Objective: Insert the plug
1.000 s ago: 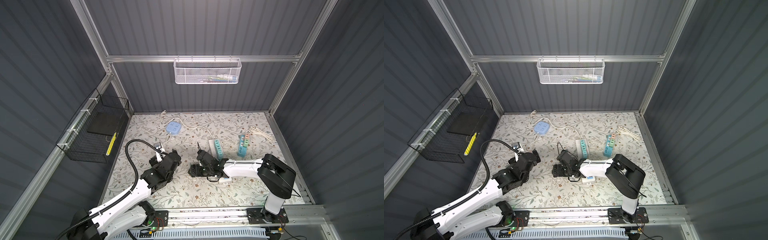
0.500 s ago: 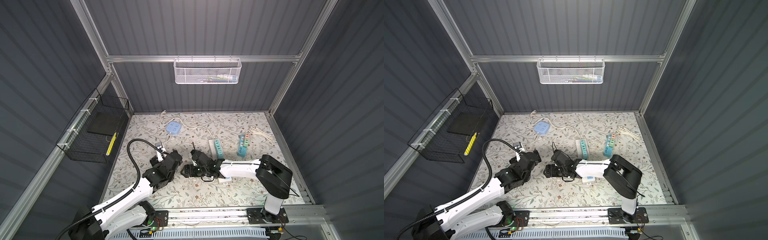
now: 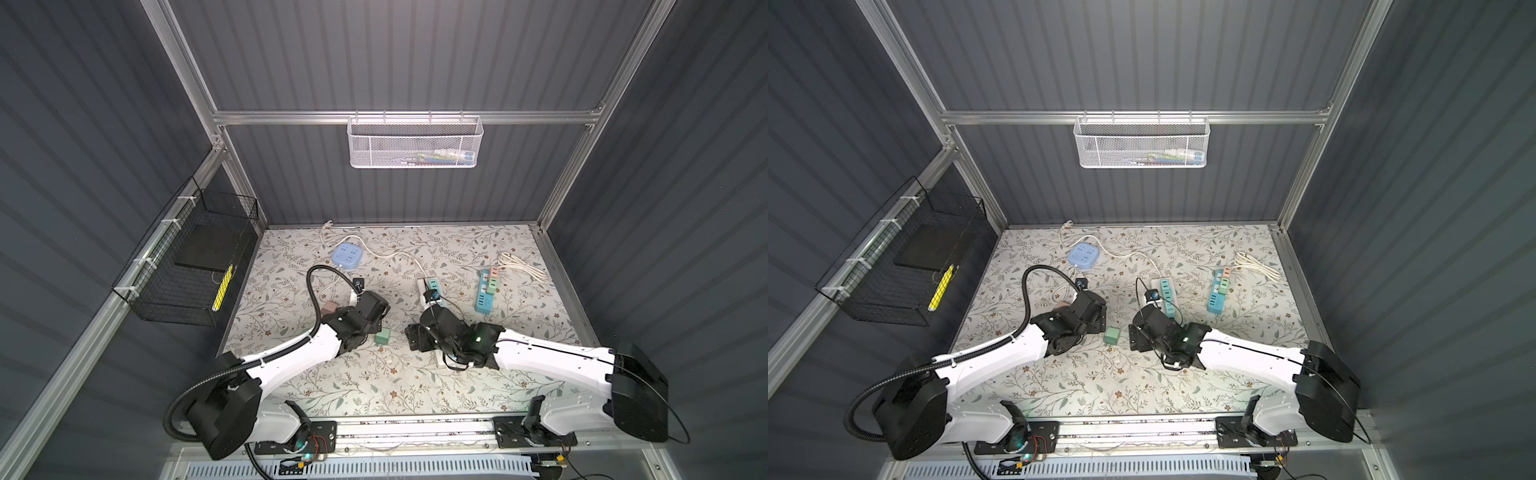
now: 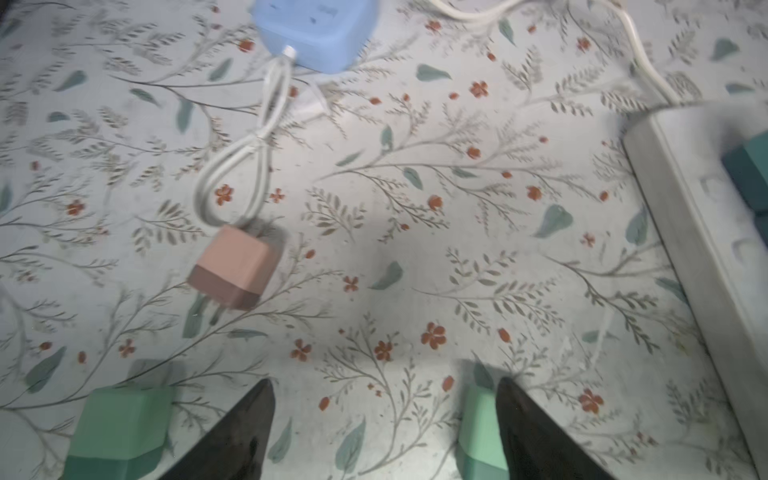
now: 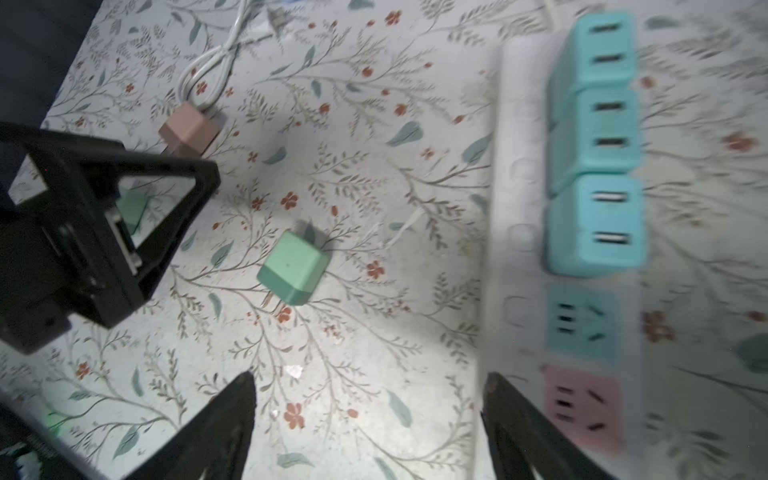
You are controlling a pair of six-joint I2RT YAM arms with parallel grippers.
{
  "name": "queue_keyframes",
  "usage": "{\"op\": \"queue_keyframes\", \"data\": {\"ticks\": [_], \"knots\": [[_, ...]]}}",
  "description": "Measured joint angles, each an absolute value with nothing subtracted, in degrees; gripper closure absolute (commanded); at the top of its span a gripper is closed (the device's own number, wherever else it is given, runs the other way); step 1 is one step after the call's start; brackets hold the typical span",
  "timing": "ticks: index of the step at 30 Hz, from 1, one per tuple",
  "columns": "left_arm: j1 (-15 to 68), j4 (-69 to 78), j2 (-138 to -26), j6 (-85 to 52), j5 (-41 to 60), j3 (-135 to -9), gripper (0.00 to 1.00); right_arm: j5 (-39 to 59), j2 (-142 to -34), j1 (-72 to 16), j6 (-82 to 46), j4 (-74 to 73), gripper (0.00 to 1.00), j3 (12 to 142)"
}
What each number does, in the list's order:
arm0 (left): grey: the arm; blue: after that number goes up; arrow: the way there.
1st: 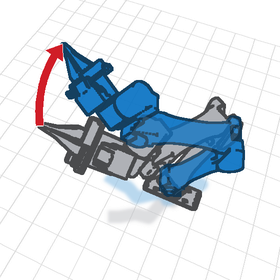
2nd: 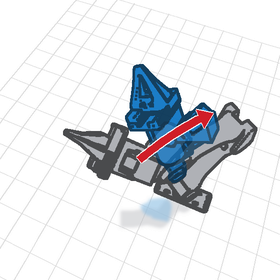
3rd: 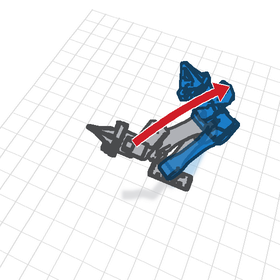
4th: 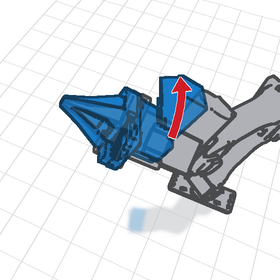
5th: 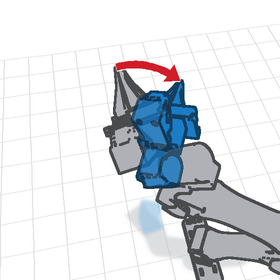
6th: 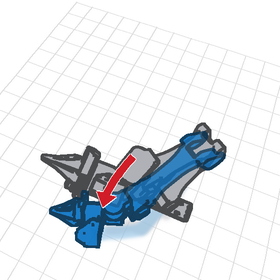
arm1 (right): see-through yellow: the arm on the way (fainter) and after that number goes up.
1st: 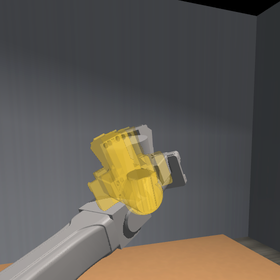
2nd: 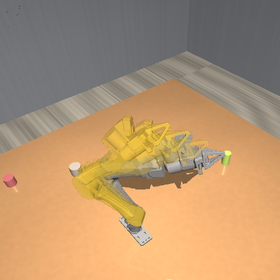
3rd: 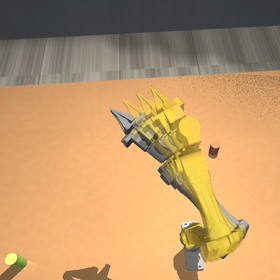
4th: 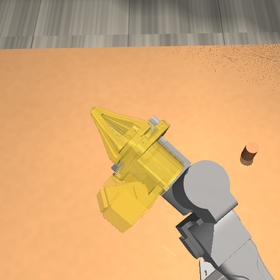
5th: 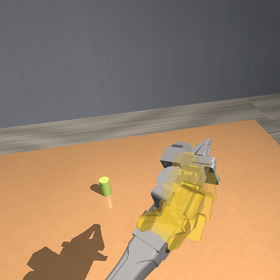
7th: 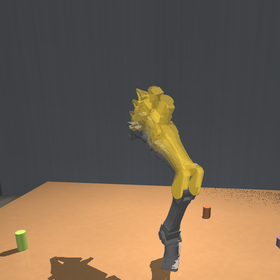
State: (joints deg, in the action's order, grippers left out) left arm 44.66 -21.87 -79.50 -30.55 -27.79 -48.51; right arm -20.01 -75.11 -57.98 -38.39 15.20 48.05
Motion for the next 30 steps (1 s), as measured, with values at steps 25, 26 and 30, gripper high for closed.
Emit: {"op": "queue_keyframes", "data": {"ticks": [25, 26, 30], "knots": [[44.66, -33.85, -100.51, -18.15, -6.74, -60.4, 0.4, -26.81, -57.1, -45.5, -35.86, 19.31, 0.14, 37.63], [44.66, -33.89, -100.66, -18.13, -6.96, -60.62, 0.44, -26.79, -57.06, -45.5, -35.86, 19.25, 0.15, 37.5], [44.66, -33.85, -101.38, -17.76, -7.55, -61.47, 0.59, -26.74, -56.51, -45.5, -35.83, 18.81, 0.14, 36.8]]}}
